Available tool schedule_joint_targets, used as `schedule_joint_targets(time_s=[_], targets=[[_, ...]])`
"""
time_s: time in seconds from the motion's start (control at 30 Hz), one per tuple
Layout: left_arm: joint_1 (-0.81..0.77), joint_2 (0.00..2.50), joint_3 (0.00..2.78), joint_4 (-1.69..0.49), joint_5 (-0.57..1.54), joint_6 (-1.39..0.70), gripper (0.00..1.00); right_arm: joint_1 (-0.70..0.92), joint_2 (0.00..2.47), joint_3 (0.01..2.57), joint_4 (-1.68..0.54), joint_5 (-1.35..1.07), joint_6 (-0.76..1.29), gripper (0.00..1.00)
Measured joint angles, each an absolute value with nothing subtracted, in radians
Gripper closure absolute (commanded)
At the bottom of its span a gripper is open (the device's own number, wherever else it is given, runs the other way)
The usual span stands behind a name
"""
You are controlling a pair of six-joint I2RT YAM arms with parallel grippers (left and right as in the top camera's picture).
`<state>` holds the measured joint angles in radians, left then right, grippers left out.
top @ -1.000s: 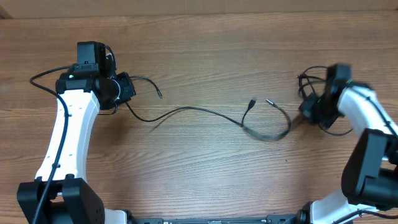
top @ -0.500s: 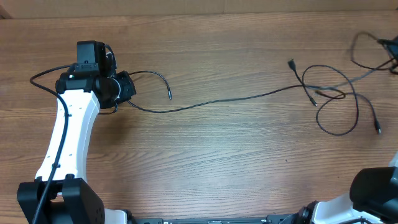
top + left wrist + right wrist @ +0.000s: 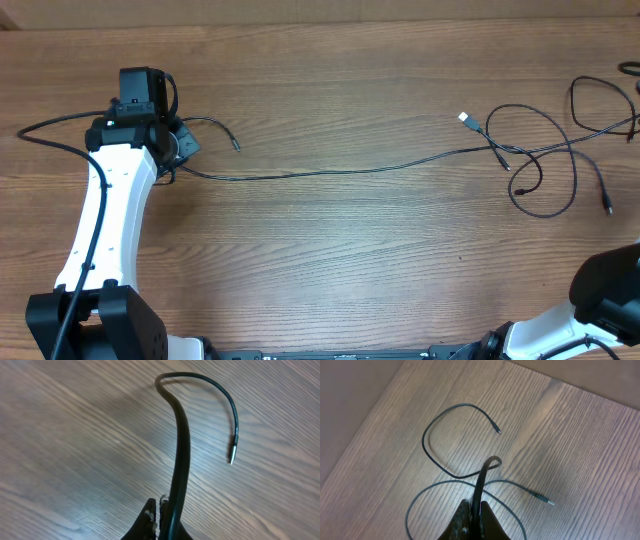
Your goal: Untangle cables
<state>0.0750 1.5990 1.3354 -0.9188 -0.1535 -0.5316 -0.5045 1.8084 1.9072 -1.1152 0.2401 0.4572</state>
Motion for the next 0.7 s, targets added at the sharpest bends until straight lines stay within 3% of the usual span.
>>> schedule_joint_targets(time_s=[0.43, 0.7], targets=[[0.080, 1.599, 1.336, -0.980, -0.306, -0.801, 0.96, -0.539, 1.816, 1.907, -1.103, 0.354, 0.590, 0.96], [0.062, 1.599, 1.336, -0.840, 0.005, -0.705, 0.96, -0.527, 1.816, 1.907, -1.122, 0.142, 0.524, 0.96]])
